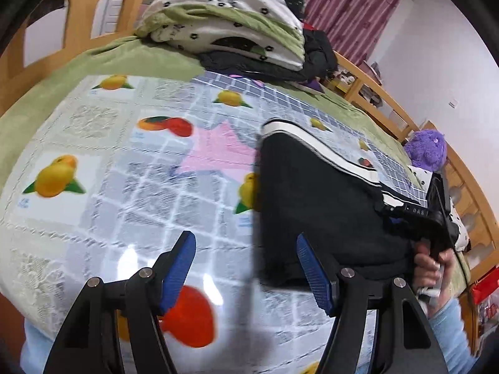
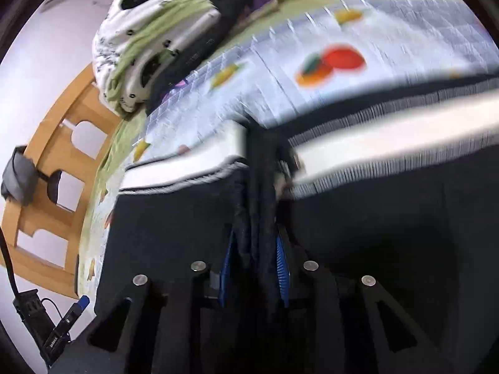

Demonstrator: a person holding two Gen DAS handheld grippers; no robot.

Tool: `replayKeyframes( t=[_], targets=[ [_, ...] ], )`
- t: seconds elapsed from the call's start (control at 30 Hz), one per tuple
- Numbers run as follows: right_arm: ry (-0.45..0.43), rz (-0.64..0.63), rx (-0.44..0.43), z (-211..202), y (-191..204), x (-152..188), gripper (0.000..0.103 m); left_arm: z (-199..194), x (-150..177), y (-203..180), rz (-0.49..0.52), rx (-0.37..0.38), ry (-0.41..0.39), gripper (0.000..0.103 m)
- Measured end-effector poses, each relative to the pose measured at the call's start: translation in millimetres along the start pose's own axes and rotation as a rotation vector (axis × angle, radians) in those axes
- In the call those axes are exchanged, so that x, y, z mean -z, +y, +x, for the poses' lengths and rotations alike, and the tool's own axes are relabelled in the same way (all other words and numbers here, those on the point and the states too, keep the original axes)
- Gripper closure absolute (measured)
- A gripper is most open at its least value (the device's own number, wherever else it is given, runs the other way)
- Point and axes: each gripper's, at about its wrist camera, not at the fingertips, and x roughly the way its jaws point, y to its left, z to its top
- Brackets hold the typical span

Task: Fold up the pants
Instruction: 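Grasp the folded leg with the right gripper while the left gripper presses the bundle, then release the trousers and lift both grippers away from the folded half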

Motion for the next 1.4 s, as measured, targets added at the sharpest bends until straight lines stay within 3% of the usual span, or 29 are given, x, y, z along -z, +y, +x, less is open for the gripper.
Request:
replayKeyframes(
  t=[0.2, 0.33, 0.37, 0.4, 0.5, 0.7, 0.87, 0.97, 1.13, 1.4],
  targets=[
    [-0.096, -0.084, 0.019, -54.6, 14.3, 43.8, 0.073, 14.6, -8.2, -40.1, 0.089, -0.003, -0.02, 0.038],
    [-0.035, -0.11, 0.075, -44.8, 15.6, 76.5, 0.072, 59.5, 10.5, -47.9, 0.079, -0.067, 0.129, 0.038],
    [-0.061, -0.135, 0.094, -44.7, 16.2, 85.3, 0.071, 69.2, 17.4, -49.9, 0.093, -0.089, 0.169, 0.038],
    [-0.064, -0.14, 0.097, -47.1, 17.4, 89.4, 0.069, 67.6, 20.5, -53.9, 0.123, -0.106, 0.154, 0.038],
    [-0.048, -0.136, 0.083, -64.3, 21.4, 91.1, 0.068, 48.6, 20.1, -62.4, 0.168, -0.118, 0.142, 0.039],
    [-0.195, -0.231, 0.177, -124.6, 39.6, 98.4, 0.064, -16.9, 3.6, -65.0, 0.135, -0.143, 0.037, 0.04],
    [-0.233, -0.189, 0.158, -155.4, 38.5, 109.3, 0.064, -62.6, -9.1, -78.8, 0.149, -0.135, -0.041, 0.042],
    [-0.289, -0.194, 0.219, -177.1, 41.4, 119.9, 0.064, -88.1, -17.6, -89.5, 0.178, -0.112, -0.072, 0.043],
    [-0.28, -0.194, 0.245, -208.9, 45.3, 123.2, 0.064, -128.3, -33.0, -99.5, 0.207, -0.111, -0.131, 0.044],
    [-0.343, -0.161, 0.238, -256.0, 53.9, 129.6, 0.06, -154.9, -35.5, -100.1, 0.202, -0.075, -0.178, 0.043]
  ],
)
